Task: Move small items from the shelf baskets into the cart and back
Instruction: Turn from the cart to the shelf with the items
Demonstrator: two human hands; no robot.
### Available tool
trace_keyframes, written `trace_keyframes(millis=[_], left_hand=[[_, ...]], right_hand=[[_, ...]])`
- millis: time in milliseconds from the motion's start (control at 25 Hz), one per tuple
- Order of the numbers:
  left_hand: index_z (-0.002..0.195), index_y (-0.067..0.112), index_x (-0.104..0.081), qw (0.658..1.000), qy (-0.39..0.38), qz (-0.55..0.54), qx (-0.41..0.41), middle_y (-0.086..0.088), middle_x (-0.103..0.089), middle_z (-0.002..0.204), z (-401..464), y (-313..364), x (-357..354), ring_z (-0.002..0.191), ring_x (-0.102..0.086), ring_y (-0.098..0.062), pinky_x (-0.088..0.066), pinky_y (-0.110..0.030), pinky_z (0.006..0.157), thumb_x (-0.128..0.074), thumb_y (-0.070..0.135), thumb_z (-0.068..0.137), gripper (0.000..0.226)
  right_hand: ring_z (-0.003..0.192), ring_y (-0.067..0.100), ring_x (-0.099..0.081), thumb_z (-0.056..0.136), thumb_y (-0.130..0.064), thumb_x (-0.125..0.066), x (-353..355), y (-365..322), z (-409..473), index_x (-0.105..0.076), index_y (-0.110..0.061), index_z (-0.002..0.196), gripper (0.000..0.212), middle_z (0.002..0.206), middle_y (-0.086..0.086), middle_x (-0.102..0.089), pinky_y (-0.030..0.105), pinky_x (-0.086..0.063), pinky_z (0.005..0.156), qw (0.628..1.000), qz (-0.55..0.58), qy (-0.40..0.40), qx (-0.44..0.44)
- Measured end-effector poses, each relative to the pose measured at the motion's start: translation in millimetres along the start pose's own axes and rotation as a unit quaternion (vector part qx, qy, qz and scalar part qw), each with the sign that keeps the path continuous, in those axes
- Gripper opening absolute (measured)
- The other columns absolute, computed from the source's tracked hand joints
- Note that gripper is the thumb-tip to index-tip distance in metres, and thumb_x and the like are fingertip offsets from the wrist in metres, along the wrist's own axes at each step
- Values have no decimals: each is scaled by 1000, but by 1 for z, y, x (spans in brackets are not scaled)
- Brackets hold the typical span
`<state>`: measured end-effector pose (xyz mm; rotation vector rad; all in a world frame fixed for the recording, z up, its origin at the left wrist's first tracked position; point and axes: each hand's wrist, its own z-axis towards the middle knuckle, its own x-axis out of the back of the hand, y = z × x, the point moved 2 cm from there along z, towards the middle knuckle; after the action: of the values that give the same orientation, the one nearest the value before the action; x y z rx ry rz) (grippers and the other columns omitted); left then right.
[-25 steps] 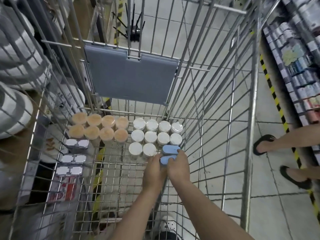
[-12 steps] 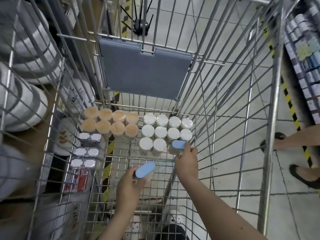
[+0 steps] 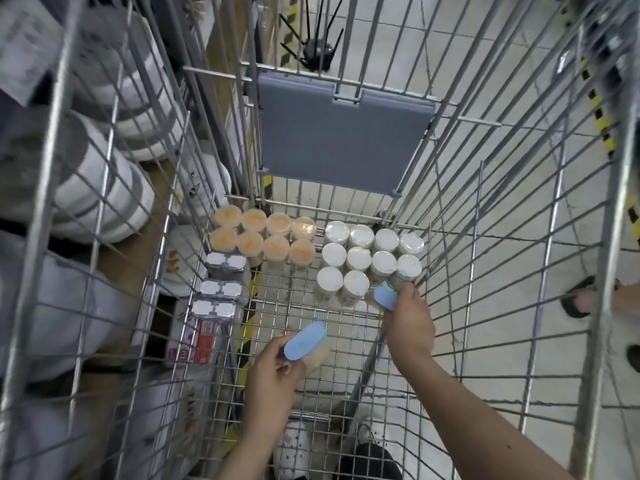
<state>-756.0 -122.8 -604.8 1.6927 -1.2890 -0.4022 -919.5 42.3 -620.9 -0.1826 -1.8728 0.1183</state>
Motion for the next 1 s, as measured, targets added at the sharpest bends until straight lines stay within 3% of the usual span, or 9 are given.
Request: trace_keyframes(millis=[160,240,320,440,520,600,760,920,1000], left_hand=[[101,26,-62,1000,21,-13,8,10,-68,102,-11,15,13,93,-64,-5,-53,-21,73,-69,10,84,25],[103,23,-62,999,29,-19,5,9,-69,100,-19,31,25,90,-64,-2,-51,-16,66,-68,14,85,21],[102,22,-62,998,47,-35,6,7,-69,97,-33,50,34,88,-65,-5,-50,-15,64,-67,15,86,19],[103,16,-63,995,86,-56,7,6,-68,95,-64,86,45,84,-64,-5,-50,-13,62,-67,12,85,19],[99,15,-64,989,124,-78,5,7,-69,90,-94,110,54,82,-65,-8,-52,-19,67,-70,11,83,17],[94,18,-64,980,169,-106,10,5,-70,85,-130,130,64,79,-65,-14,-54,-28,67,-73,13,81,17],[97,12,-65,950,277,-143,-9,3,-70,89,-220,161,83,79,-65,-15,-51,-15,60,-73,7,79,20],[90,15,-66,884,403,-236,-17,2,-70,83,-341,179,84,71,-64,-9,-49,-14,55,-69,6,82,12],[89,19,-67,835,467,-289,-19,-2,-70,84,-404,179,85,75,-63,-18,-51,-26,64,-73,17,80,11]], right_hand=[[101,29,-54,88,-21,-62,4,1,-3,-48,-12,127,43,113,8,-55,32,-40,66,999,-7,-25,43],[97,27,-55,87,-46,-61,17,-3,-12,-54,-13,119,47,107,8,-58,34,-44,70,997,46,-50,19],[85,25,-55,83,-57,-61,38,-11,-29,-57,-12,108,52,96,5,-59,33,-44,66,988,140,-63,-2],[75,23,-52,81,-34,-71,86,-25,-62,-58,-8,103,36,87,5,-58,31,-40,61,956,286,-59,-36],[75,23,-55,80,-20,-73,120,-33,-85,-57,-16,92,20,89,7,-63,30,-44,59,932,353,-77,-27],[77,20,-60,80,-13,-73,154,-36,-109,-56,-23,86,21,89,5,-66,29,-48,65,901,421,-104,10],[78,4,-58,82,-8,-71,221,-37,-157,-61,-17,99,21,93,-2,-65,20,-46,67,846,495,-182,80],[85,8,-60,85,-13,-69,279,-44,-220,-63,-21,99,17,94,-8,-65,24,-49,73,797,494,-306,167],[87,10,-64,85,-15,-69,299,-50,-260,-66,-16,103,18,95,-4,-69,26,-50,74,767,475,-375,215]])
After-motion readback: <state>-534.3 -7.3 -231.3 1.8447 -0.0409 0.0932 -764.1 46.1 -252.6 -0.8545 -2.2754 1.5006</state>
